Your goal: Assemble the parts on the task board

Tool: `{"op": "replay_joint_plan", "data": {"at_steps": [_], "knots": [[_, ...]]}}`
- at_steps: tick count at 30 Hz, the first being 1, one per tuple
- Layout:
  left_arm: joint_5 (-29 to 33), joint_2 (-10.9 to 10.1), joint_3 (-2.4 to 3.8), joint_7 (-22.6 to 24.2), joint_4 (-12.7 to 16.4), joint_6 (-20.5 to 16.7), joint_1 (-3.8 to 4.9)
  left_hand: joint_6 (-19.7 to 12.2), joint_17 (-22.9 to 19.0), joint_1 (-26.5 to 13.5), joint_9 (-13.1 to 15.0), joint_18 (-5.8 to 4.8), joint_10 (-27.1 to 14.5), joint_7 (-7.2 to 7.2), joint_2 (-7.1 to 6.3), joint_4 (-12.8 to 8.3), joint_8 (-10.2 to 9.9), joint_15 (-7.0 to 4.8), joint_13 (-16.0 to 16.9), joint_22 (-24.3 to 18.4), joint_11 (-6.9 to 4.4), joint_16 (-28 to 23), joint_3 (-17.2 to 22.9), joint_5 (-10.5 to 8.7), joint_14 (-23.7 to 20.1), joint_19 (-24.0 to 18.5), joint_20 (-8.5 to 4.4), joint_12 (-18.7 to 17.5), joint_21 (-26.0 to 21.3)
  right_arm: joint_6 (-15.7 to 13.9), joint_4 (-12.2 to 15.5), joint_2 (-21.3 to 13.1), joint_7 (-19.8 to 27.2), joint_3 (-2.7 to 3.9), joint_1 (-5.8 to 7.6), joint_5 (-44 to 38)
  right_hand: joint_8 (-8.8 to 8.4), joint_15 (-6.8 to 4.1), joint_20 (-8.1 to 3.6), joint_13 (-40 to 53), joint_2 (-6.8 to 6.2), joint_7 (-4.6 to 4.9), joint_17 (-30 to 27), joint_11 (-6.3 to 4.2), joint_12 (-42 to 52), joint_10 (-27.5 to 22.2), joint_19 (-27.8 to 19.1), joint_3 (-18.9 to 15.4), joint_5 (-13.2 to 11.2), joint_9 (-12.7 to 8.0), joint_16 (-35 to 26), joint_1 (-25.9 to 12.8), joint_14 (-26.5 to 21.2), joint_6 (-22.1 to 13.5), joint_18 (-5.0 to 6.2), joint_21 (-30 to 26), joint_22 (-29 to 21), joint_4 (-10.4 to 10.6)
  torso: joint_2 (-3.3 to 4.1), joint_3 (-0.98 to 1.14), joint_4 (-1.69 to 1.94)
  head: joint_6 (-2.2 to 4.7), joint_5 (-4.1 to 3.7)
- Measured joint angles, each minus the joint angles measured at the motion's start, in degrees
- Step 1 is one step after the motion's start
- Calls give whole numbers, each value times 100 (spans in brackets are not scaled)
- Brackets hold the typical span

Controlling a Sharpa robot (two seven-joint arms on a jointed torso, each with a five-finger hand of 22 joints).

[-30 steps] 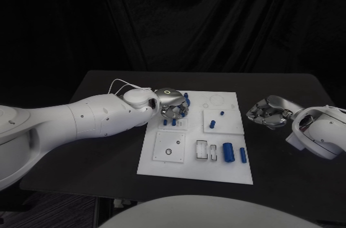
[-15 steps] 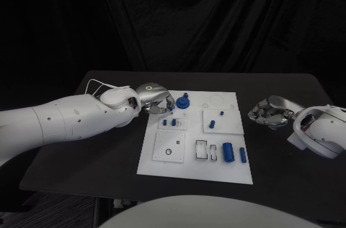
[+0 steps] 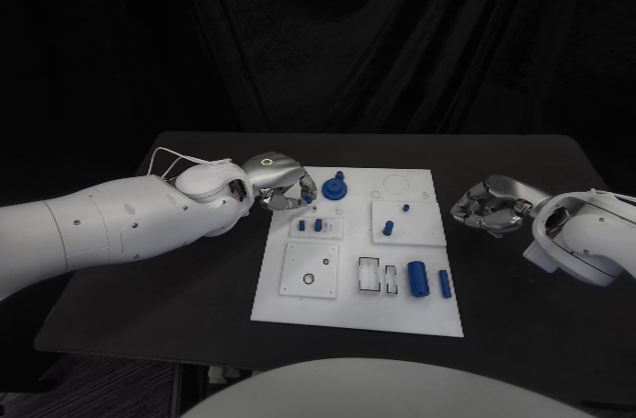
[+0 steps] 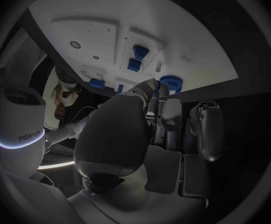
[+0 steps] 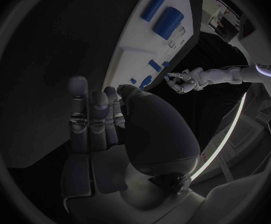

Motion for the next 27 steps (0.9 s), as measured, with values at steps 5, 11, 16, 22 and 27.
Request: {"op": "replay_joint_plan", "data": {"at_steps": [5, 11, 16, 22, 27], "knots": [[-1, 96, 0, -36, -93, 84, -1, 0, -12, 0, 0, 0, 0, 0, 0, 0, -1, 0, -16, 0, 0, -1, 0, -6, 0, 0, 0, -26, 0, 26, 1, 10, -11, 1, 0, 0, 0, 0, 0, -20, 0, 0, -22, -20, -37, -20, 0, 0, 0, 0, 0, 0, 0, 0, 0, -32, -10, 0, 1, 0, 3, 0, 8], [-1, 222, 1, -64, -232, 218, -15, -1, -70, 0, 0, 0, 36, 2, -1, 0, -3, 32, -55, 0, 36, -48, 0, -7, -32, 0, 0, -67, -23, 40, 1, 22, -17, 1, 0, 0, 0, -6, 0, -97, 0, 0, -38, 1, -114, -124, -41, 0, 0, 0, -28, 0, -36, 0, 0, -61, -9, 0, 4, -1, 2, 0, 29], [-2, 311, 0, -82, -299, 311, -32, -2, -76, 0, 0, 0, 36, 2, -1, 0, -14, 52, -86, -1, 36, -49, 0, -7, -52, 0, 0, -111, -23, 40, 1, 31, -16, 1, 0, 0, 0, -1, 0, -125, 0, 0, -45, 0, -134, -123, -41, 0, 0, 0, -49, 0, -41, 0, 0, -67, -9, 0, 4, -1, -4, 0, 39], [-3, 390, 1, -112, -376, 397, -68, -29, -171, -20, 0, 1, 36, 33, -23, -10, -78, 83, -119, -1, 36, -89, 9, -7, -83, -1, 0, -152, -67, 39, -2, 34, -14, -1, 0, 0, 0, -1, 0, -145, 0, 0, -44, 0, -134, -164, -41, 0, 0, 0, -49, 0, -41, 0, 0, -67, -16, 0, 5, 0, -5, 0, 44], [-3, 439, 1, -147, -428, 460, -111, -33, -198, -22, 1, 1, 42, 55, -24, -16, -80, 103, -131, -1, 42, -103, 16, -7, -103, -1, 0, -162, -67, 39, -3, 34, -14, 0, 0, 0, 0, -1, 0, -145, 0, 0, -44, 0, -134, -164, -41, 0, 0, 0, -49, 0, -40, 0, 0, -67, -16, 0, 1, 1, -9, 0, 49]]}}
